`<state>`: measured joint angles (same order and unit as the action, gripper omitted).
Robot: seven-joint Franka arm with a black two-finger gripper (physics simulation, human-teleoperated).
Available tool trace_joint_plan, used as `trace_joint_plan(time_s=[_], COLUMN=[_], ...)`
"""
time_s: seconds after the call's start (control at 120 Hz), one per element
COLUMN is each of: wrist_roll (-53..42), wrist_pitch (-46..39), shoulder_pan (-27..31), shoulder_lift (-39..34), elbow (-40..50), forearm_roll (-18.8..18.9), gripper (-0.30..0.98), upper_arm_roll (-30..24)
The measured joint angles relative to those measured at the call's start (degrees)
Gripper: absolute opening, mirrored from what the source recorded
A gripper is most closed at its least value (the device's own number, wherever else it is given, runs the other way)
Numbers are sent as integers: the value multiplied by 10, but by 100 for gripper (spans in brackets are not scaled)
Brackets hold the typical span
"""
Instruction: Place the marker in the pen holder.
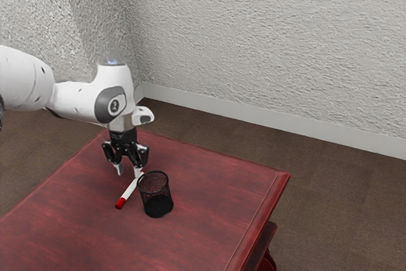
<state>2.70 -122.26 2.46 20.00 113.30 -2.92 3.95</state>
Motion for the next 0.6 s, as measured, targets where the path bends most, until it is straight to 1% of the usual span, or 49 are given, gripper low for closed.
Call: trace_joint_plan(time_s=[0.258,0.408,0.6], wrist_roll=[-13,-20,-28], wrist_pitch=[-15,-19,-21], shoulder_pan=[-1,-1,0], shoulder_lift=[28,38,45], elbow=[-23,-24,-24], forearm_roll=[-1,-11,-15], gripper=[34,34,34], upper_arm_roll=[-7,-7,-7])
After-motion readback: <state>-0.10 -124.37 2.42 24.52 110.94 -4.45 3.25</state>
